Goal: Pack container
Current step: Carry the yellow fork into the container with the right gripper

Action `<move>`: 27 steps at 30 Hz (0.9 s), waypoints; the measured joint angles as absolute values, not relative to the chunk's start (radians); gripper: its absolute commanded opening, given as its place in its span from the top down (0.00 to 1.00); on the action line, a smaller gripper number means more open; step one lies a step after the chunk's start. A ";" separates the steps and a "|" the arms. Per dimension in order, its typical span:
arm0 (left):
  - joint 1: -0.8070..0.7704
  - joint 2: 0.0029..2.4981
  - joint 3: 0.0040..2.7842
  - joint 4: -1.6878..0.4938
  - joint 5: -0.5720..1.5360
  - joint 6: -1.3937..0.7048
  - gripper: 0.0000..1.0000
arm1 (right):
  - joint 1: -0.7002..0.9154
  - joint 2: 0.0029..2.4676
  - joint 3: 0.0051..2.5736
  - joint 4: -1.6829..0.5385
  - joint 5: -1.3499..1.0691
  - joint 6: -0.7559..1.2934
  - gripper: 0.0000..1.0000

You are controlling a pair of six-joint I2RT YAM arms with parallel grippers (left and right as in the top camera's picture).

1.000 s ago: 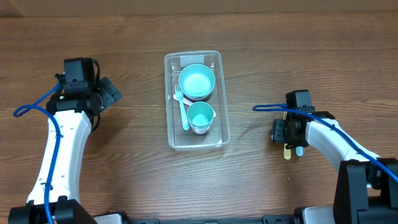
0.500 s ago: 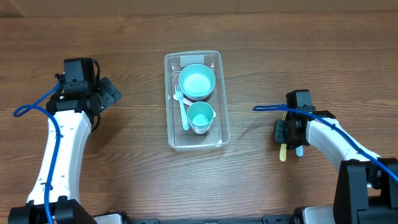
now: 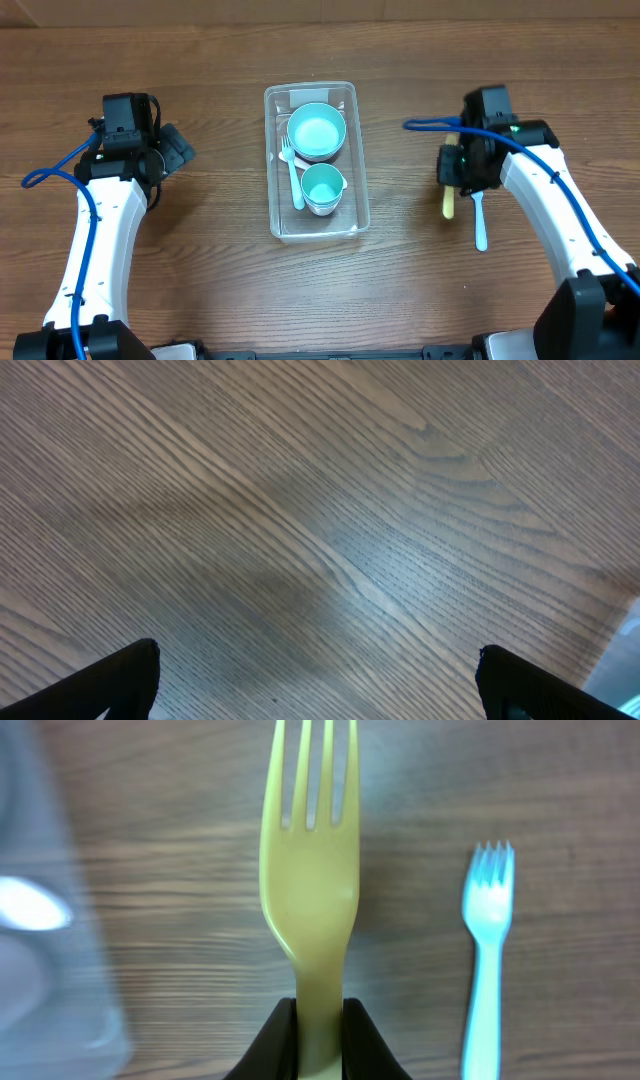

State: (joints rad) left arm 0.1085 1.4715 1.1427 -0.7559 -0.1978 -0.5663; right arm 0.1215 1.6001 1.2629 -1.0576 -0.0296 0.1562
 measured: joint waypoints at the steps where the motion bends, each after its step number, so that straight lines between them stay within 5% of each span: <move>1: 0.109 1.472 1.143 -0.756 -0.198 -0.566 0.00 | 0.156 1.600 1.320 -1.090 -0.035 0.157 0.96; 16: 0.109 1.472 1.143 -0.756 -0.198 -0.566 0.00 | 0.538 1.600 1.412 -1.003 -0.048 0.225 0.96; 27: 0.109 1.472 1.143 -0.756 -0.198 -0.566 0.00 | 0.569 1.683 1.412 -0.931 -0.047 0.257 0.96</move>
